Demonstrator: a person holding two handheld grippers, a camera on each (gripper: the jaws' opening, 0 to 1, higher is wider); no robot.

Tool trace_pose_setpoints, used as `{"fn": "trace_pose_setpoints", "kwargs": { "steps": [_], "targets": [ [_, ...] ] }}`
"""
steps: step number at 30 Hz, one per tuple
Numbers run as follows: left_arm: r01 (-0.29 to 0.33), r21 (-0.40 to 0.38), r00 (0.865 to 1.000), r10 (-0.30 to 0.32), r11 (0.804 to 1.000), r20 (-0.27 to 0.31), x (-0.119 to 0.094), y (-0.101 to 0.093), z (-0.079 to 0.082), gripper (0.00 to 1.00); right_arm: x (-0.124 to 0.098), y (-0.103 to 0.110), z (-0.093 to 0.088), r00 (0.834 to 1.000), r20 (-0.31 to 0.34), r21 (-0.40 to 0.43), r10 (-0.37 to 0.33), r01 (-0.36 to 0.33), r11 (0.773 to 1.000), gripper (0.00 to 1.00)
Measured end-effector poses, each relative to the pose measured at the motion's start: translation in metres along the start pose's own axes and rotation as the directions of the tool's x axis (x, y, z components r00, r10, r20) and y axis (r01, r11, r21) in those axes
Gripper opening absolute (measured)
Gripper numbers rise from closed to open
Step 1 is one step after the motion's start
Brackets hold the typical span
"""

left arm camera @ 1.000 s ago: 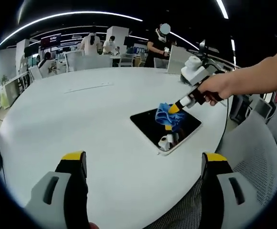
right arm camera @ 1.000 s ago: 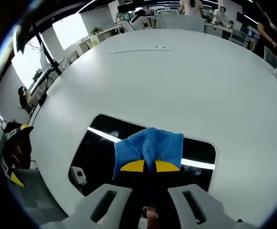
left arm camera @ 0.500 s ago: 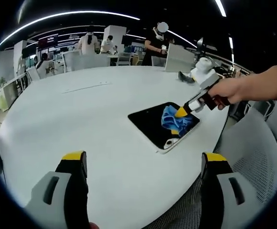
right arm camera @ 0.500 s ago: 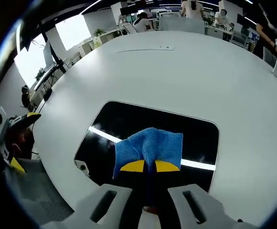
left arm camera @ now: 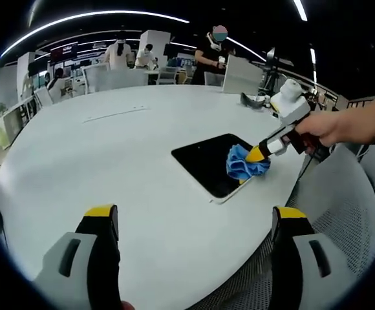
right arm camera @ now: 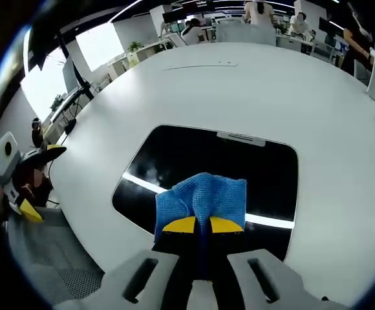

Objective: Wipe the mirror surface with the cleaning cloth until all visible marks leave the cleaned area.

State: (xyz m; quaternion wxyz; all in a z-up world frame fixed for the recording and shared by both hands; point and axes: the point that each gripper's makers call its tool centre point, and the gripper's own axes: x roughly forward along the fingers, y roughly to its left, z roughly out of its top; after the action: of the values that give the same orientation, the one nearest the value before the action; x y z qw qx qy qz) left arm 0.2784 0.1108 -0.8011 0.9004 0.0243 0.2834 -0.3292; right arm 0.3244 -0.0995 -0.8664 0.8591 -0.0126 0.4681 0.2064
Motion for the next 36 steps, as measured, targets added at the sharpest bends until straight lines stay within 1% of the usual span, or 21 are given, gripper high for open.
{"fn": "trace_pose_setpoints", "kwargs": {
  "steps": [8, 14, 16, 18, 19, 31, 36],
  "targets": [
    [0.005, -0.001, 1.000, -0.005, 1.000, -0.009, 0.000, -0.001, -0.002, 0.98, -0.006, 0.006, -0.010, 1.000, 0.007, 0.016, 0.019, -0.019, 1.000, 0.00],
    [0.006, -0.004, 1.000, -0.006, 1.000, -0.016, 0.000, -0.001, -0.003, 0.98, -0.007, 0.007, -0.012, 1.000, 0.017, 0.011, 0.025, -0.025, 1.000, 0.00],
    [0.008, 0.008, 1.000, -0.008, 1.000, -0.019, 0.000, -0.001, -0.004, 0.98, -0.008, 0.008, -0.013, 0.999, 0.016, 0.014, 0.028, -0.028, 1.000, 0.00],
    [0.006, 0.031, 0.999, -0.005, 0.999, -0.040, 0.001, -0.001, -0.008, 0.97, -0.009, 0.009, -0.015, 0.999, 0.015, 0.016, 0.034, -0.034, 0.999, 0.00],
    [0.008, 0.031, 0.999, -0.007, 0.999, -0.040, 0.001, -0.002, -0.008, 0.97, -0.009, 0.009, -0.015, 0.999, 0.013, 0.018, 0.037, -0.037, 0.999, 0.00],
    [0.015, 0.038, 0.999, -0.013, 0.999, -0.052, 0.002, -0.003, -0.009, 0.96, -0.008, 0.009, -0.015, 0.998, 0.015, 0.012, 0.058, -0.058, 0.998, 0.00],
    [0.015, 0.038, 0.998, -0.013, 0.999, -0.055, 0.002, -0.003, -0.010, 0.96, -0.009, 0.009, -0.014, 0.998, 0.011, 0.026, 0.068, -0.069, 0.997, 0.00]
  ]
}}
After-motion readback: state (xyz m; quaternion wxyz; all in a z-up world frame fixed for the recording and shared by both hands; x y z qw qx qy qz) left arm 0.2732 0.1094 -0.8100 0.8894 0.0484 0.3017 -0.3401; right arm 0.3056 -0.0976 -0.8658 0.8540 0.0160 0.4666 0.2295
